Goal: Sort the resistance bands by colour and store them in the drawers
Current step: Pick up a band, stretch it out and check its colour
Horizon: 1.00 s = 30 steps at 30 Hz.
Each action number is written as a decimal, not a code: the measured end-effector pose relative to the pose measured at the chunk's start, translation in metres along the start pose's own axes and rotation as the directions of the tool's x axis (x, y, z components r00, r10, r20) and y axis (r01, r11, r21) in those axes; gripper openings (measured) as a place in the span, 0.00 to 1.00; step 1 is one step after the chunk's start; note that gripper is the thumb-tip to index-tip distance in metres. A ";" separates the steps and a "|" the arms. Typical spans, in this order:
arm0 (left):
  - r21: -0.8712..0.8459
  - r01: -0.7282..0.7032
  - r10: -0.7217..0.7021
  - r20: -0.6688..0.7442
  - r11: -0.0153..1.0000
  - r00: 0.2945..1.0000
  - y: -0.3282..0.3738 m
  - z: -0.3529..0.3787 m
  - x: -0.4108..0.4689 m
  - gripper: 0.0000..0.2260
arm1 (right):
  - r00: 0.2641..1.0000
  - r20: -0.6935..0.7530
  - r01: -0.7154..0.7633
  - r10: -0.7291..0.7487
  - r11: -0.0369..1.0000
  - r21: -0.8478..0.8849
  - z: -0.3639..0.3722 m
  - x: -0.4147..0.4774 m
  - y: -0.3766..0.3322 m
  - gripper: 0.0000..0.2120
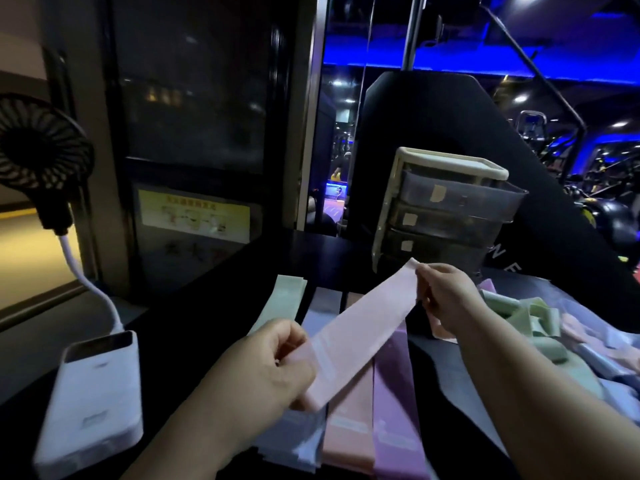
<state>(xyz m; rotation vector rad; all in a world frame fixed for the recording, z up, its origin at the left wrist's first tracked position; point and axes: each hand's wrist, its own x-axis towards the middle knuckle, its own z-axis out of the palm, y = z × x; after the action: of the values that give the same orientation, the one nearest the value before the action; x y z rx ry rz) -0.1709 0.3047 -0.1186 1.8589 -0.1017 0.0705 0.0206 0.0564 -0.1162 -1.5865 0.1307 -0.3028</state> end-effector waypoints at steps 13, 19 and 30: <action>0.283 -0.021 0.001 0.071 0.959 0.997 0.000 0.016 -0.006 0.11 | 0.979 0.166 0.150 -0.115 0.964 -0.220 0.039 0.028 0.015 0.05; 0.379 -0.059 0.028 0.089 0.924 0.996 -0.010 0.021 -0.003 0.10 | 0.980 0.198 0.038 -0.001 0.982 -0.187 0.045 0.031 0.026 0.05; 0.456 -0.098 0.044 0.128 0.884 0.991 -0.014 0.029 -0.004 0.09 | 0.956 0.238 0.277 -0.171 0.786 -0.553 0.056 0.020 0.036 0.15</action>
<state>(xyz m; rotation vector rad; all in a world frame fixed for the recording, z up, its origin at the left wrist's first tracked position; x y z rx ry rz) -0.1734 0.2813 -0.1409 2.3392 -0.2516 0.0404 0.0581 0.1031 -0.1505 -2.2449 -0.1219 -0.3243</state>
